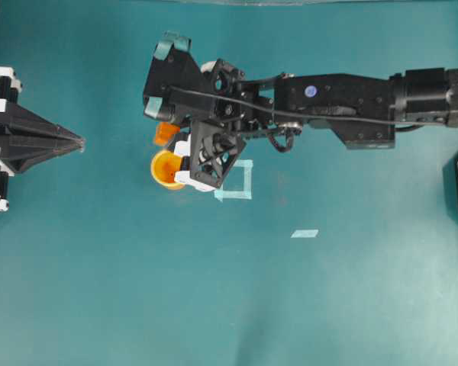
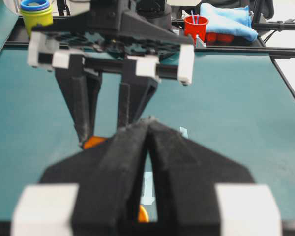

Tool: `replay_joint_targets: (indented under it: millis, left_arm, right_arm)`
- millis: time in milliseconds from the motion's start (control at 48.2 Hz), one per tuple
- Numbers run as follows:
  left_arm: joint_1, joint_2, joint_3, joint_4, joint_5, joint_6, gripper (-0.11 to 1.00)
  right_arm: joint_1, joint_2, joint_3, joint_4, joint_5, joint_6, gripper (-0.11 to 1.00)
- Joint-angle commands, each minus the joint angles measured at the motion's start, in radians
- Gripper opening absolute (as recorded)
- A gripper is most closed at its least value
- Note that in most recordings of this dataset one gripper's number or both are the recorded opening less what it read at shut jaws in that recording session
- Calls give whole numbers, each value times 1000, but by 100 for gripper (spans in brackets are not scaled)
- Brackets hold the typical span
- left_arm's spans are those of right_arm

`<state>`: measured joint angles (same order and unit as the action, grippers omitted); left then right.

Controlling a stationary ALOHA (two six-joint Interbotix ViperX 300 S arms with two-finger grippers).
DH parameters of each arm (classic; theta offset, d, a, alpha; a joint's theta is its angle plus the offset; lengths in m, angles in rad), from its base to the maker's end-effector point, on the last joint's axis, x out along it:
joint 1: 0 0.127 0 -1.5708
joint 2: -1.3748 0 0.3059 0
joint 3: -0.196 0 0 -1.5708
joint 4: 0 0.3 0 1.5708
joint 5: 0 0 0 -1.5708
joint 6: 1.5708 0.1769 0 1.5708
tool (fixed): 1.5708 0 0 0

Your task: Move the block toward the cup with right arm.

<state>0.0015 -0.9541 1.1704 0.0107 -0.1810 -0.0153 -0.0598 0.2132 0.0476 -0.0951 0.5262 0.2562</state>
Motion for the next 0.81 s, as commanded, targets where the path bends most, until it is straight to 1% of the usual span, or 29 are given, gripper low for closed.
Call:
replay_joint_targets:
  millis: [0, 394, 789]
  left_arm:
    - [2, 5, -25, 2, -6, -2, 4]
    - [2, 5, -23, 2, -3, -2, 4]
    - [2, 5, -25, 2, 8, -2, 4]
  right_arm:
    - [8, -20, -29, 2, -25, -2, 39]
    - [11, -5, -29, 2, -54, -2, 39]
    - [11, -3, -29, 2, -55, -2, 39]
